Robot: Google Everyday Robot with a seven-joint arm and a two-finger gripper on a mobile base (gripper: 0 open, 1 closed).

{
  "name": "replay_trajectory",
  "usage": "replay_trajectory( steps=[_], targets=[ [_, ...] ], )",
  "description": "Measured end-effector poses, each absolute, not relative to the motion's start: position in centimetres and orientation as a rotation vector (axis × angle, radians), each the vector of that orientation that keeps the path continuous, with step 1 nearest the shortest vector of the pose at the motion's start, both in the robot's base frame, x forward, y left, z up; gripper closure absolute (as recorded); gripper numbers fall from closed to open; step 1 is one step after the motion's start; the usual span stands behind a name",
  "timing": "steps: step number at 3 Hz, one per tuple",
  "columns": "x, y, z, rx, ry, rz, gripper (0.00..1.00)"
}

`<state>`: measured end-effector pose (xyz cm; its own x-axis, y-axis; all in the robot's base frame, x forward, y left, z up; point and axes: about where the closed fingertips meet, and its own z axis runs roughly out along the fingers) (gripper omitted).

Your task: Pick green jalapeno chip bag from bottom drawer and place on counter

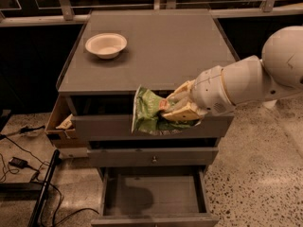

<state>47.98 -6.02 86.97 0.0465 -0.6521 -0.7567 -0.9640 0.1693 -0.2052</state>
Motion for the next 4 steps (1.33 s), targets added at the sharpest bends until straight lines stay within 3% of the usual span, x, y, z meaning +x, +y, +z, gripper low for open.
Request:
replay_trajectory(
  steps=[4],
  targets=[
    [62.9,-2.6,91.6,-1.522,1.537,0.464,1.0]
  ],
)
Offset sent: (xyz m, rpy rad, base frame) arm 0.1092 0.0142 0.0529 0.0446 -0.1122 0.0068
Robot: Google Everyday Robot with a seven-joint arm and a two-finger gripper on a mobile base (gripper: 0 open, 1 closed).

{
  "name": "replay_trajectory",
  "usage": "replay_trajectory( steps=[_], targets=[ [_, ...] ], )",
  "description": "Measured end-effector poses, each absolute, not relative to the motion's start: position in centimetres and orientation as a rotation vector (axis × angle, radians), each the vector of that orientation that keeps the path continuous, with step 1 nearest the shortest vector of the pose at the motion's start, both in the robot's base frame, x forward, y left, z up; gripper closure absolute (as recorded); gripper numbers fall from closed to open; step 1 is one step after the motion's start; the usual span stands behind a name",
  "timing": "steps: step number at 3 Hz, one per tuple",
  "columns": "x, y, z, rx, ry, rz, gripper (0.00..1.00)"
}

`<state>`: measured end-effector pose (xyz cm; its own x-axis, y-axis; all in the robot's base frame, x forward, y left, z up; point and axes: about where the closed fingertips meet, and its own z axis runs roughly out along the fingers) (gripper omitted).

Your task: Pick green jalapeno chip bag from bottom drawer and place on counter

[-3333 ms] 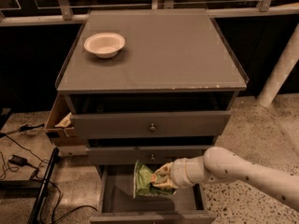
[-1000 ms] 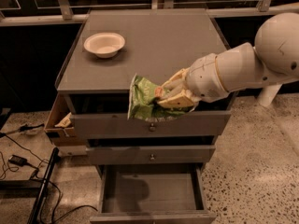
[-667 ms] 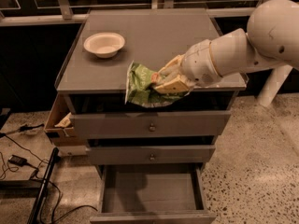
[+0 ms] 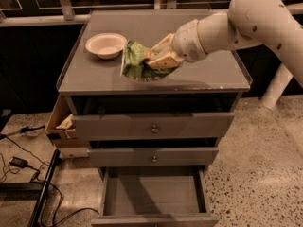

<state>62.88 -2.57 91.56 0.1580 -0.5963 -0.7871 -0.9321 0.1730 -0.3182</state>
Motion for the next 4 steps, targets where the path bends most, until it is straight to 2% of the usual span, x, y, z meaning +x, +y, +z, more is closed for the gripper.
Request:
replay_trajectory(
  steps=[2,4],
  targets=[
    [67.8,-2.1,89.3,-1.459,1.535,0.461,1.0],
    [70.1,-2.7,86.5,-1.442,1.576,0.442,1.0]
  ],
)
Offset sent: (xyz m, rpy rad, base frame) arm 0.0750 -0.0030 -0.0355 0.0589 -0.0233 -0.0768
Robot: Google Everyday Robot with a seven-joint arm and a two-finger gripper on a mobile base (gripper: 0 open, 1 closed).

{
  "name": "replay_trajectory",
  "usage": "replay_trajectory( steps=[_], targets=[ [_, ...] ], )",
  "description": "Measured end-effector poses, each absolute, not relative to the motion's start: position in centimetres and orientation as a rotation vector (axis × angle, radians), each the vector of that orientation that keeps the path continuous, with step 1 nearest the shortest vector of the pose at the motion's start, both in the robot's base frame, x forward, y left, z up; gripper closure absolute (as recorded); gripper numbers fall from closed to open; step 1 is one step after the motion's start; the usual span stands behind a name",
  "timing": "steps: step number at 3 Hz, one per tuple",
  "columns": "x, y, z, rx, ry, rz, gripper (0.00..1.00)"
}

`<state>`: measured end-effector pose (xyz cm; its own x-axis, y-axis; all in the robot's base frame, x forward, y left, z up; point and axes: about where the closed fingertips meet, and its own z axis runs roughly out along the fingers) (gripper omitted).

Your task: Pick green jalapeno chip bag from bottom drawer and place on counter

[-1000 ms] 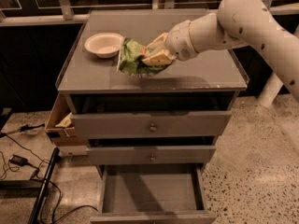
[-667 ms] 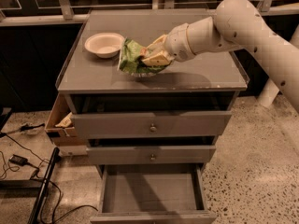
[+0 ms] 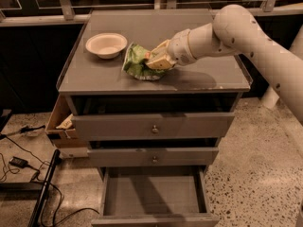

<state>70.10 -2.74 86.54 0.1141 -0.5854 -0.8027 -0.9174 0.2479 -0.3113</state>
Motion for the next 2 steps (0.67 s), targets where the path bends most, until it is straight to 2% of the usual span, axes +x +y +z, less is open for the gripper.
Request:
replay_trajectory(
  steps=[1,2],
  targets=[
    [70.17,-2.76,86.43,-1.442,1.577,0.441,0.84],
    [70.17,-2.75,86.42,-1.442,1.577,0.441,0.61]
  ],
)
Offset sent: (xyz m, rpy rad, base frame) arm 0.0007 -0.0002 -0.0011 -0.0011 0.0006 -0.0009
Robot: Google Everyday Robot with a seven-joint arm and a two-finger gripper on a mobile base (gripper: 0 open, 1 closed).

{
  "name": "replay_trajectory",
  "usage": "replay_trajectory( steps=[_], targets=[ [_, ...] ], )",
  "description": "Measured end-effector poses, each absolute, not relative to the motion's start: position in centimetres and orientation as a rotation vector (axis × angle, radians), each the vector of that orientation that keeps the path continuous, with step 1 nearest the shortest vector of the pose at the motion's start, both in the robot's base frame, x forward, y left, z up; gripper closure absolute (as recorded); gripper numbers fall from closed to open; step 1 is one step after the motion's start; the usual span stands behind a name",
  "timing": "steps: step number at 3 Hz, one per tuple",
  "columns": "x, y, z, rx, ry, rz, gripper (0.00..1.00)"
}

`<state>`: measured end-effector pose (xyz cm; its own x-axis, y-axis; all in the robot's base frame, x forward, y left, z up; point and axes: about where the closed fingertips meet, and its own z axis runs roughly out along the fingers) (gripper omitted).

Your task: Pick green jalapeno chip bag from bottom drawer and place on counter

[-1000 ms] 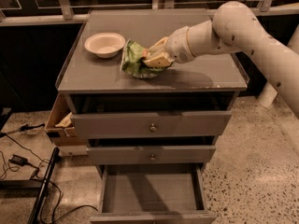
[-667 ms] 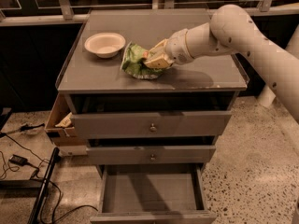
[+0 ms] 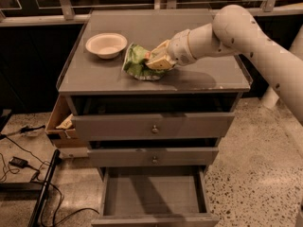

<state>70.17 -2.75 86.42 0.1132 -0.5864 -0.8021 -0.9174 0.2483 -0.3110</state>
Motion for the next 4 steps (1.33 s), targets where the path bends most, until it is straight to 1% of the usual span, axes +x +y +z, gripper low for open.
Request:
replay_trajectory(
  steps=[1,2,3,4],
  targets=[
    [70.2,-2.8,86.4,-1.442,1.577,0.441,0.38],
    [70.2,-2.7,86.4,-1.442,1.577,0.441,0.07],
    [70.2,-2.7,86.4,-1.442,1.577,0.441,0.0],
    [69.7,-2.7,88.3,-1.425,1.55,0.457,0.0]
  ],
)
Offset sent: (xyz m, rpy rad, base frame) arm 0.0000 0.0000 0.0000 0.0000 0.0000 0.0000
